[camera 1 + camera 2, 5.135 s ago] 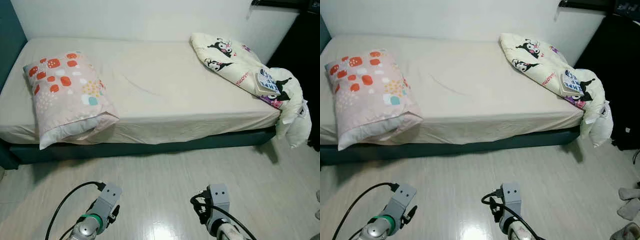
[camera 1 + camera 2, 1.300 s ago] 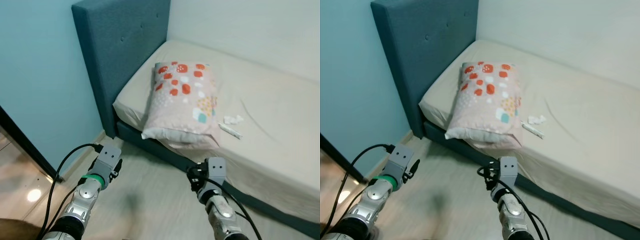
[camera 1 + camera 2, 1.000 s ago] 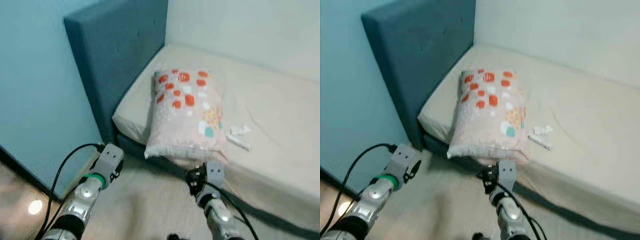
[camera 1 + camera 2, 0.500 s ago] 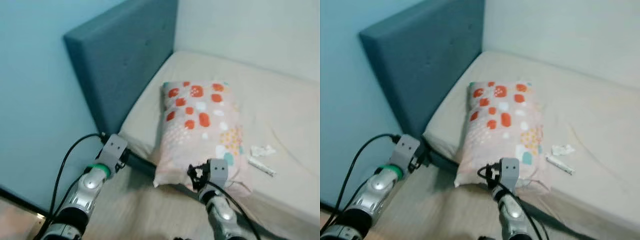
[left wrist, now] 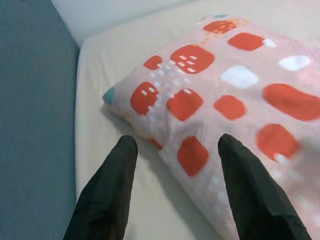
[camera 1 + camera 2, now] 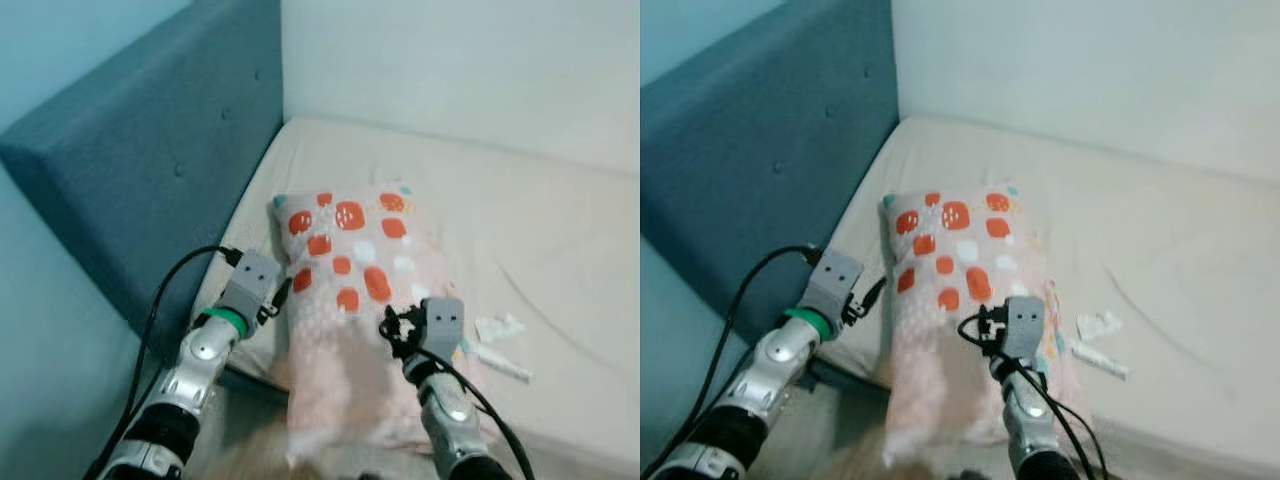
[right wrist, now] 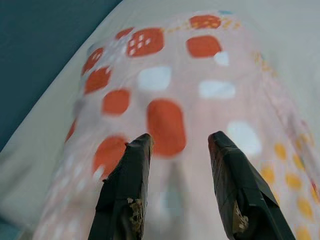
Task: Clean up the room
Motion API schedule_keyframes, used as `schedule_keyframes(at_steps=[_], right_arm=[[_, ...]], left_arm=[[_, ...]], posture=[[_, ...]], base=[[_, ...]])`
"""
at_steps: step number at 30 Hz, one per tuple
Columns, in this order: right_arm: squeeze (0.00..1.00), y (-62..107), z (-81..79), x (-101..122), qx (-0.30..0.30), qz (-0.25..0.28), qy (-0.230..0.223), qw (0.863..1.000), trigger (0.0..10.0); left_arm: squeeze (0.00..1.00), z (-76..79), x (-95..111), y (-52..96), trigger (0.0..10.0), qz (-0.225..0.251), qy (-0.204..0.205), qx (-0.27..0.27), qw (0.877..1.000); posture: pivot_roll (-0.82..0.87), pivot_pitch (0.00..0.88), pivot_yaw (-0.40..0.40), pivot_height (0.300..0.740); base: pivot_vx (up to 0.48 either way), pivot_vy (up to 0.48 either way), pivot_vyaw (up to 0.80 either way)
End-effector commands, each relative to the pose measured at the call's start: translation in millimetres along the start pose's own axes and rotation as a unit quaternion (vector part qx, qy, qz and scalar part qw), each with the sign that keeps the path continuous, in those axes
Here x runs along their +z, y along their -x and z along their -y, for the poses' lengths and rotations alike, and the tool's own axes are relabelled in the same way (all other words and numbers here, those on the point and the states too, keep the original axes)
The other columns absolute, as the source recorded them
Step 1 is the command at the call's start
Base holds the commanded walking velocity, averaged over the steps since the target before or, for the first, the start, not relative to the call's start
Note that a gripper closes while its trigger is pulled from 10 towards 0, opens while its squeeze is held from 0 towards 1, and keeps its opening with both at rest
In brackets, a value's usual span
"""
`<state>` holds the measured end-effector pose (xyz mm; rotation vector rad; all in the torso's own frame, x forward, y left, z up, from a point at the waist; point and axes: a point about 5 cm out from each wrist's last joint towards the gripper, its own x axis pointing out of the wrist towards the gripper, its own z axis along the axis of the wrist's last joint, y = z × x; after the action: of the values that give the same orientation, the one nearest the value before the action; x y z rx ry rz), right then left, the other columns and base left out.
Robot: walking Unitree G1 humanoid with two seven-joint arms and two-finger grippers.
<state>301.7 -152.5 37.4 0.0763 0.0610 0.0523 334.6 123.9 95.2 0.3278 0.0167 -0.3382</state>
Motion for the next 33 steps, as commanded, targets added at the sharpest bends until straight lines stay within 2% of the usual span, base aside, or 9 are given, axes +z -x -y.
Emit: schedule_keyframes(at_steps=[1,5,10,21,24,30,31,32,33], right_arm=[[0.0,4.9,-0.6,-5.9,0.008,-0.009,-0.007,1.0,10.0],[0.0,5.8,-2.8,-6.7,0.017,-0.01,-0.017,1.0,10.0],[0.0,10.4,-4.6,-15.5,0.022,-0.034,-0.003,0.999,10.0],[0.0,15.7,-8.6,-22.6,0.018,-0.044,-0.019,0.999,10.0],[0.0,16.3,-8.3,-22.6,0.016,-0.043,-0.017,0.999,10.0],[0.0,15.5,-7.0,-21.0,0.014,-0.038,-0.014,0.999,10.0],[0.0,15.1,-6.3,-19.8,0.014,-0.035,-0.009,0.999,10.0],[0.0,14.4,-5.7,-18.3,0.015,-0.032,0.005,0.999,10.0],[0.0,14.4,-5.7,-18.3,0.015,-0.032,0.005,0.999,10.0]], left_arm=[[0.0,4.5,-10.7,7.0,10.0,-0.023,-0.006,-0.011,1.0],[0.0,2.0,-16.0,12.6,10.0,-0.034,-0.002,-0.008,0.999],[0.0,-1.1,-19.7,16.3,10.0,-0.039,-0.003,-0.002,0.999],[0.0,-0.5,-18.5,18.0,10.0,-0.046,0.0,-0.007,0.999],[0.0,2.5,-32.9,23.0,10.0,-0.086,-0.008,-0.015,0.996],[0.0,2.7,-45.7,30.7,10.0,-0.12,0.018,-0.012,0.993],[0.0,2.0,-50.0,32.3,10.0,-0.158,0.06,-0.007,0.986],[0.0,1.5,-47.5,31.3,10.0,-0.171,0.099,-0.006,0.98],[0.0,1.5,-47.5,31.3,10.0,-0.171,0.099,-0.006,0.98]], posture=[[0.08,0.07,0.054,0.74],[0.07,0.073,0.056,0.74],[0.07,0.073,0.056,0.735],[0.08,0.074,0.064,0.685],[0.07,0.072,0.074,0.665],[0.07,0.072,0.077,0.64],[0.07,0.072,0.077,0.63],[0.08,0.073,0.082,0.625],[0.08,0.073,0.082,0.625]], base=[[0.0,0.0,0.0],[0.0,0.0,0.0],[0.0,0.0,0.0],[0.0,0.0,0.0],[0.0,0.0,0.0],[0.0,0.0,0.0],[0.0,0.0,0.0],[0.0,0.0,0.0],[0.0,0.0,0.0]])
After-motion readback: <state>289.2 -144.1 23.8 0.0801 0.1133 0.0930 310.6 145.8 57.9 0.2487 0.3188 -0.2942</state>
